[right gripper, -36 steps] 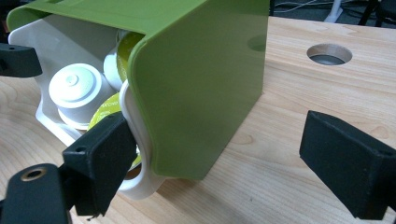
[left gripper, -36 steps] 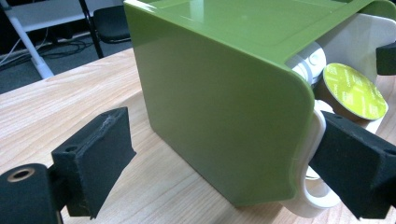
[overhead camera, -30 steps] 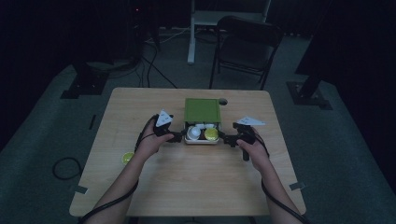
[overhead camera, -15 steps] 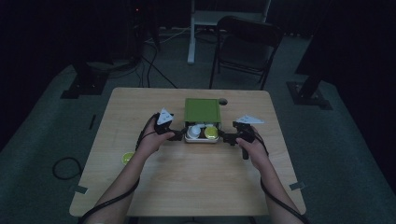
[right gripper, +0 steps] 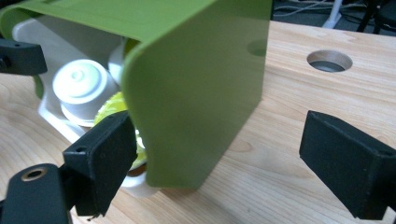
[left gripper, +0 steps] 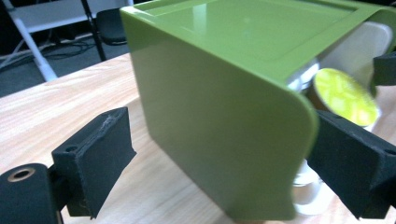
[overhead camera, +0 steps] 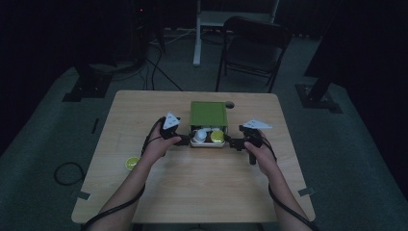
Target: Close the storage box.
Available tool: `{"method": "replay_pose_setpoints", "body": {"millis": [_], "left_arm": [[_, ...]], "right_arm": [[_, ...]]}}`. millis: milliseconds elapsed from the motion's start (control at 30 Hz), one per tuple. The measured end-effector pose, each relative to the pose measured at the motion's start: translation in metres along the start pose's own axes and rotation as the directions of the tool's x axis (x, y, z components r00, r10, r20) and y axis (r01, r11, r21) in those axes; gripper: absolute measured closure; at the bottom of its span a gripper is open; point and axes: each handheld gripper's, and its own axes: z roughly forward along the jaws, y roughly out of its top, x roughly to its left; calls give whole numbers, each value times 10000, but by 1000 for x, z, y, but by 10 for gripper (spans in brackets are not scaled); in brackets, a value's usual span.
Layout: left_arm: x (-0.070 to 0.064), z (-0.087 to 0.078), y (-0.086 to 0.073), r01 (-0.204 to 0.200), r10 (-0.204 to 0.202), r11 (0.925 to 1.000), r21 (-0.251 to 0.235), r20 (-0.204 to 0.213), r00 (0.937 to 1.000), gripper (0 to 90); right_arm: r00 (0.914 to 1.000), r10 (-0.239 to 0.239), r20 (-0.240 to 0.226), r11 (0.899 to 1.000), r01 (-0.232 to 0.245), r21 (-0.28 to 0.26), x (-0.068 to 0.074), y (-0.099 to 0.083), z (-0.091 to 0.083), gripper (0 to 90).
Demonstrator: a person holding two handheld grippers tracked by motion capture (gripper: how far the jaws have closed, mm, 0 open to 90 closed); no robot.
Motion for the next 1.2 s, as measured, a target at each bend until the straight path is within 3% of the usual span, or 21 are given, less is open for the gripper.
{"method": "replay_pose_setpoints", "body": {"millis": [167, 400, 700, 1200], "left_arm": [[-7, -4, -3, 47, -50, 9999, 121, 221, 9997, 92], [-11, -11, -2, 125, -126, 9999, 97, 113, 9999, 91], [-12, -24, -3, 127, -121, 9986, 507, -127, 9998, 91], [-19, -37, -14, 235, -205, 9962, 840, -355, 9992, 91]], "right_arm": [[10000, -68, 33, 9999, 69, -128, 3, 2, -3, 108], [9999, -108, 128, 9997, 111, -235, 4, 3, -8, 108], [9989, -336, 322, 9993, 341, -160, 6, -3, -13, 108], [9985, -95, 542, 10000, 94, 28, 7, -16, -25, 108]]}}
